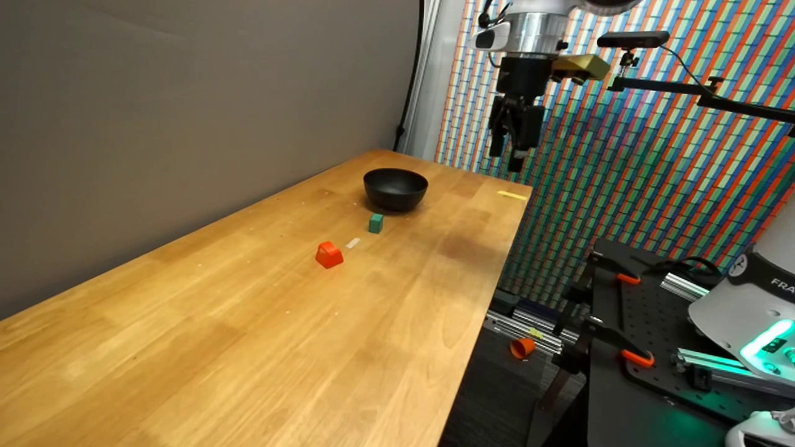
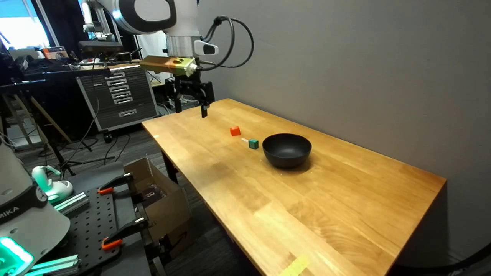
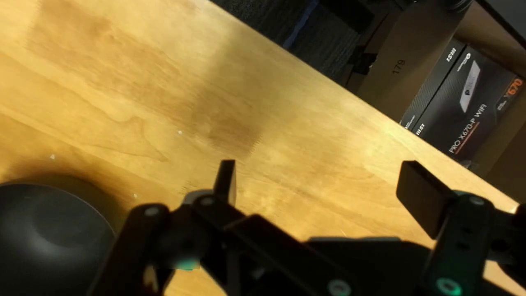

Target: Pick up the blue block and put it in the black bowl, then pick up the orange block and put it in the black bowl.

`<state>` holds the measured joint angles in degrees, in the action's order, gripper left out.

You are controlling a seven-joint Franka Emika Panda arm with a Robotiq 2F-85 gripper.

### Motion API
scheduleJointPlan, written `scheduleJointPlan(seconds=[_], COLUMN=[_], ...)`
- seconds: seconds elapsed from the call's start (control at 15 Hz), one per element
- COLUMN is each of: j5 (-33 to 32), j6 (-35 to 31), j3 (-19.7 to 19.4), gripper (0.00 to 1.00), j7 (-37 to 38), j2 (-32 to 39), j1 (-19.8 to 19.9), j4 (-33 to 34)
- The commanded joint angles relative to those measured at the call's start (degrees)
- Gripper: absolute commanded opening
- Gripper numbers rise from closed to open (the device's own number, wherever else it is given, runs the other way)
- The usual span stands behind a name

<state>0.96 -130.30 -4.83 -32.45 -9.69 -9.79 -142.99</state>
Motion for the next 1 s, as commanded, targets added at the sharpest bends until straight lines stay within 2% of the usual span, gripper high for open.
scheduleJointPlan(seconds=[0.0, 0.27, 0.47, 0.73, 0.93], j5=[-0.8, -9.1, -13.9, -14.5, -14.3], j6=[-2.0, -3.6, -3.6, -2.0, -0.8], j3=[2.4, 5.2, 5.8, 6.9, 7.5], gripper=[1.00, 1.00, 1.00, 1.00, 1.00], j7=[-2.9, 1.4, 4.3, 4.6, 4.3], j2=[14.7, 28.9, 38.6, 49.8, 54.9], j1=[1.8, 3.4, 3.7, 4.6, 4.9], j4=[11.6, 23.8, 33.6, 46.7, 53.5])
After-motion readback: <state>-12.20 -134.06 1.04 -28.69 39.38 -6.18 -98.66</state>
